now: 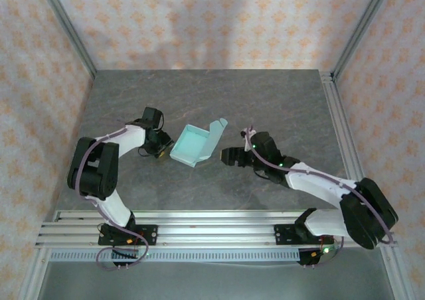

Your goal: Fold the paper box

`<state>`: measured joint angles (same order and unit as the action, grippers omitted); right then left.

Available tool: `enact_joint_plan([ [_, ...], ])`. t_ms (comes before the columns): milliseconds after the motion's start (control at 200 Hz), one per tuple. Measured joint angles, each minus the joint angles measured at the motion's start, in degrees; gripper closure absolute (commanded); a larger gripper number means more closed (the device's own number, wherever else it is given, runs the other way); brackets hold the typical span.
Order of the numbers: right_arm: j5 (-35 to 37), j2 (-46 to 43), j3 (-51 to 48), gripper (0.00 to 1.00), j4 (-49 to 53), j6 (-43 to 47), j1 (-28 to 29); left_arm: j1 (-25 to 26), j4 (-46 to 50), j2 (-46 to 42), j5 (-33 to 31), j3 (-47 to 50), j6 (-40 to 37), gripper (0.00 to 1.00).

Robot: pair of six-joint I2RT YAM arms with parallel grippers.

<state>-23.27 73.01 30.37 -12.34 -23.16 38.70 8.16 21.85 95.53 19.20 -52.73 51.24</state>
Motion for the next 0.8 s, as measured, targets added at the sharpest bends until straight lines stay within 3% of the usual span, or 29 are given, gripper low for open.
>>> enact_joint_plan([
  [270, 4.26, 0.87, -10.78, 0.20, -8.79, -6.54, 7.32, 4.11, -0.55, -4.59, 2.21, 5.97, 3.48, 0.56],
  [460, 5.75, 0.90, -11.85, 0.18, -12.74, -5.29, 11.82, 7.23, -1.53, -5.31, 1.86, 6.95, 5.51, 0.56],
  [801, 14.93, 4.98, -6.91, 0.23, -13.03, -6.45, 9.68, 12.26, -4.87, -6.14, 2.97, 8.59, 10.54, 0.53],
])
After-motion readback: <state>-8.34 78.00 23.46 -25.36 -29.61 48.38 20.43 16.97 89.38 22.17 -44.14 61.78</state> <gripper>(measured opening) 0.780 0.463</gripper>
